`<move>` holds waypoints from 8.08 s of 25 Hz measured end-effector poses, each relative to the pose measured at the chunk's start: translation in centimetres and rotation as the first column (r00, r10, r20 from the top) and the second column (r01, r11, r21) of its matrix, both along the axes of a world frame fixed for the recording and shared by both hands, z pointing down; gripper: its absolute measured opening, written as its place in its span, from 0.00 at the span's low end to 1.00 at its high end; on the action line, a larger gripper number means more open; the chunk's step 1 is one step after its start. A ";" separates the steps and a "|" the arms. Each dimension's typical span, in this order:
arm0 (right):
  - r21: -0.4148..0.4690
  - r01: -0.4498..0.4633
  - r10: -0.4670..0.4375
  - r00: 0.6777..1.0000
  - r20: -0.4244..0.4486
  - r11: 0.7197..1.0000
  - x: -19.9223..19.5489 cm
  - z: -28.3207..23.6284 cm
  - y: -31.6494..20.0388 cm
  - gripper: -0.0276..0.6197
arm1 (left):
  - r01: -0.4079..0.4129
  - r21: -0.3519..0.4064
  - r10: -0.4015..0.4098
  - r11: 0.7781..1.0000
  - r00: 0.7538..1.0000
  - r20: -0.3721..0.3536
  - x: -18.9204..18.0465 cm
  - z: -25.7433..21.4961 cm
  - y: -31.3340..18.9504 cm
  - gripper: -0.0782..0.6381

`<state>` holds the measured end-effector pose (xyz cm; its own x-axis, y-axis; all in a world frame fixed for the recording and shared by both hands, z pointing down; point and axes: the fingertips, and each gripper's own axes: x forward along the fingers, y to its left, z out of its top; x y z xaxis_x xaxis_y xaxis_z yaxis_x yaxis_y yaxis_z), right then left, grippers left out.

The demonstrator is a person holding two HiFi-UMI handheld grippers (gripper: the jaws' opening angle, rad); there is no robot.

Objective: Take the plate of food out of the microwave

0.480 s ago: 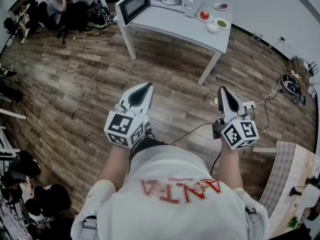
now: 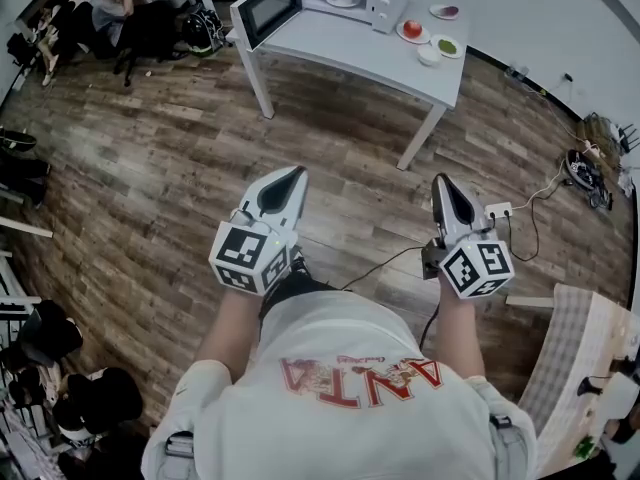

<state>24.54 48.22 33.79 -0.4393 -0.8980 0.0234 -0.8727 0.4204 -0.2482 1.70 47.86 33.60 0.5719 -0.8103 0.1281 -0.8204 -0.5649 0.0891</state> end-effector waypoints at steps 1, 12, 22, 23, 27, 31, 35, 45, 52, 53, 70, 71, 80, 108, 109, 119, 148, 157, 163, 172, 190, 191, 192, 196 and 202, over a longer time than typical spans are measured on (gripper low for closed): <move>0.004 0.001 -0.001 1.000 0.012 1.000 0.0 -0.1 -0.3 0.05 | 0.000 -0.002 0.000 1.000 1.000 0.000 -0.1 0.0 -0.2 0.12; -0.006 0.006 -0.005 0.998 0.069 1.000 -2.5 0.4 -4.5 0.05 | -0.011 -0.003 0.011 1.000 1.000 -0.017 -2.7 0.6 -4.8 0.12; -0.019 -0.025 0.025 1.000 0.009 0.999 -8.7 -1.3 -13.1 0.05 | 0.006 -0.005 -0.007 1.000 0.998 -0.057 -10.4 0.2 -12.8 0.12; -0.019 -0.024 0.024 1.000 0.003 1.000 -9.7 -1.5 -13.8 0.05 | 0.006 -0.008 -0.006 1.000 0.998 -0.057 -11.4 0.3 -13.4 0.12; -0.018 0.001 -0.002 1.000 -0.011 1.000 -14.4 -2.0 -16.4 0.05 | 0.006 -0.019 -0.007 1.000 0.999 -0.051 -15.6 0.7 -15.4 0.12; -0.034 0.044 -0.045 0.998 -0.035 0.998 -18.4 -1.8 -18.5 0.05 | 0.023 -0.020 -0.024 1.000 0.997 -0.073 -18.8 0.4 -17.0 0.12; -0.046 0.068 -0.070 0.997 -0.041 0.997 -20.4 -1.6 -20.8 0.05 | 0.031 -0.010 -0.031 0.999 0.997 -0.065 -20.2 0.6 -18.3 0.12; -0.070 0.118 -0.118 0.993 0.000 0.991 -23.5 0.4 -27.8 0.05 | 0.044 -0.030 -0.046 0.999 0.998 -0.051 -22.0 1.8 -23.3 0.12; -0.085 0.123 -0.119 0.992 0.045 0.989 -21.0 0.9 -34.8 0.05 | 0.026 -0.011 -0.027 1.000 0.999 -0.038 -19.3 0.1 -29.9 0.12; -0.092 0.123 -0.119 0.991 0.057 0.988 -20.5 1.1 -35.9 0.05 | 0.029 -0.015 -0.030 0.999 0.999 -0.038 -18.8 0.0 -30.9 0.12; -0.151 0.084 -0.054 0.981 0.188 0.985 -6.9 3.4 -55.0 0.05 | 0.046 -0.025 -0.046 0.999 0.999 -0.002 -7.0 -1.0 -50.5 0.12; -0.156 0.083 -0.052 0.980 0.193 0.984 -6.4 3.6 -55.9 0.05 | 0.045 -0.028 -0.045 0.999 0.999 0.001 -6.5 -1.0 -51.4 0.12; -0.215 0.071 -0.023 0.975 0.219 0.974 -5.0 6.0 -61.3 0.05 | 0.000 -0.078 0.001 0.997 1.000 0.015 -4.0 0.6 -58.2 0.12; -0.315 -0.044 0.103 0.980 0.172 0.948 -12.9 7.7 -71.1 0.05 | -0.213 -0.133 0.199 0.968 0.974 -0.110 -8.1 4.0 -70.6 0.12; -0.329 -0.039 0.109 0.974 0.197 0.944 -12.9 8.3 -71.7 0.05 | -0.210 -0.134 0.196 0.969 0.975 -0.107 -8.0 4.1 -70.8 0.12; -0.514 0.061 0.311 0.733 0.605 0.855 -11.4 16.2 -78.6 0.07 | -0.161 -0.169 0.154 0.973 0.987 -0.049 -6.7 4.8 -73.6 0.12; -0.682 0.022 0.630 0.362 0.687 0.731 -11.5 29.5 -89.0 0.09 | -0.098 -0.270 0.095 0.958 0.995 -0.025 -6.0 7.9 -77.2 0.12; -0.694 0.036 0.632 0.382 0.675 0.719 -11.7 29.0 -88.3 0.06 | -0.112 -0.270 0.108 0.956 0.994 -0.030 -6.1 7.6 -76.9 0.12; -0.689 0.042 0.630 0.370 0.683 0.723 -11.7 29.0 -87.2 0.06 | -0.122 -0.275 0.118 0.954 0.992 -0.033 -6.4 7.9 -76.6 0.12; -0.671 0.028 0.624 0.343 0.702 0.740 -11.4 29.1 -88.0 0.06 | -0.130 -0.283 0.126 0.950 0.991 -0.031 -6.7 8.0 -76.3 0.12; -0.536 0.035 0.494 0.343 0.799 0.843 -12.2 24.1 -82.3 0.06 | -0.225 -0.234 0.219 0.946 0.974 -0.054 -6.6 6.4 -74.2 0.12; -0.541 0.043 0.496 0.342 0.798 0.840 -12.3 24.2 -81.2 0.06 | -0.236 -0.230 0.230 0.944 0.972 -0.056 -6.4 6.4 -74.0 0.12; -0.548 0.050 0.501 0.342 0.795 0.835 -12.4 24.3 -80.0 0.06 | -0.249 -0.227 0.242 0.941 0.968 -0.059 -6.1 6.3 -73.7 0.12; -0.572 0.053 0.523 0.342 0.781 0.819 -12.1 25.1 -75.1 0.06 | -0.311 -0.212 0.303 0.926 0.950 -0.073 -4.5 6.2 -72.5 0.12; -0.612 -0.015 0.584 0.319 0.746 0.791 -9.2 27.4 -68.0 0.06 | -0.417 -0.201 0.409 0.887 0.909 -0.081 -1.2 6.3 -70.7 0.12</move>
